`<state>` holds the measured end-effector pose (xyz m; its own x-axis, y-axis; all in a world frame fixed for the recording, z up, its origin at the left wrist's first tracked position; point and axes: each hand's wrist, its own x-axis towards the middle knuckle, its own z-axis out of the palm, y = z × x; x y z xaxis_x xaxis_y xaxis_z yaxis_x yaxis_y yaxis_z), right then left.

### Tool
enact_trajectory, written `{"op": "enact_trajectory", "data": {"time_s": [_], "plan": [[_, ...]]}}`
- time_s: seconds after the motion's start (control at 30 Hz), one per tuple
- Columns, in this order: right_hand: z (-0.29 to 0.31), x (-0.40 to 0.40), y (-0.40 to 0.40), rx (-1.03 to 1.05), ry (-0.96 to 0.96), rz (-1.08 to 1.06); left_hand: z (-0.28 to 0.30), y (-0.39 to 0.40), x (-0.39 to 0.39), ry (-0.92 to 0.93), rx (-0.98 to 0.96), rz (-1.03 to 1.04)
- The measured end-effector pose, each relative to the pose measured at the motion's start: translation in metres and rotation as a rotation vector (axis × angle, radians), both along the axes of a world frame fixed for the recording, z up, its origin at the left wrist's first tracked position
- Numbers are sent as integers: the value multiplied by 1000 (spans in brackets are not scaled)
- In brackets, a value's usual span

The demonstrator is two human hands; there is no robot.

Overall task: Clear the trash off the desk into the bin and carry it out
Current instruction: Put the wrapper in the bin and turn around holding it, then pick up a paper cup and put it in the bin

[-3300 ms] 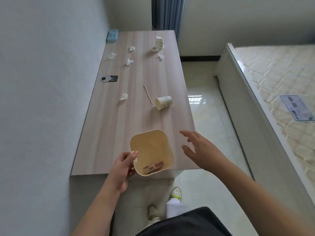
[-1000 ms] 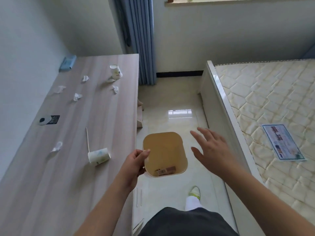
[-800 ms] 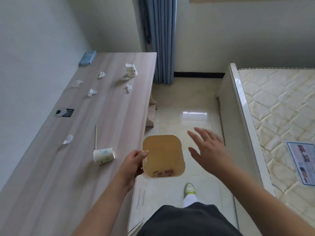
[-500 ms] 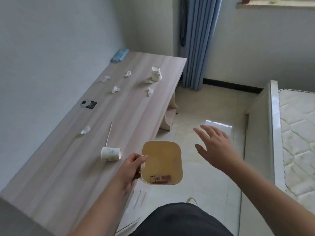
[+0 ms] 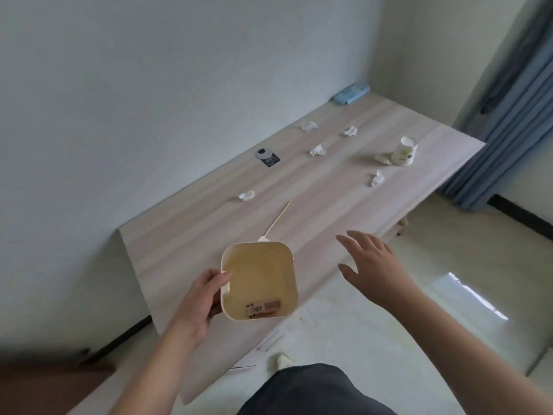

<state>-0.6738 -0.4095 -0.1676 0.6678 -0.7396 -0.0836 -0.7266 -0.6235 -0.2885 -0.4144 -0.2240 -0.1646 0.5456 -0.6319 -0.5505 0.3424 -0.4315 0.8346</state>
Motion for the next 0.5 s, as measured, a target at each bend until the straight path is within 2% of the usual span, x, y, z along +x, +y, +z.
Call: {"op": "enact_trajectory", "data": {"time_s": [0.33,0.5], "plan": [[-3,130,-16,-80,89,323,-23,50,66,33,-18,250],[-20,173,-14,-75,112,403,-29,68,95,3,28,312]]}}
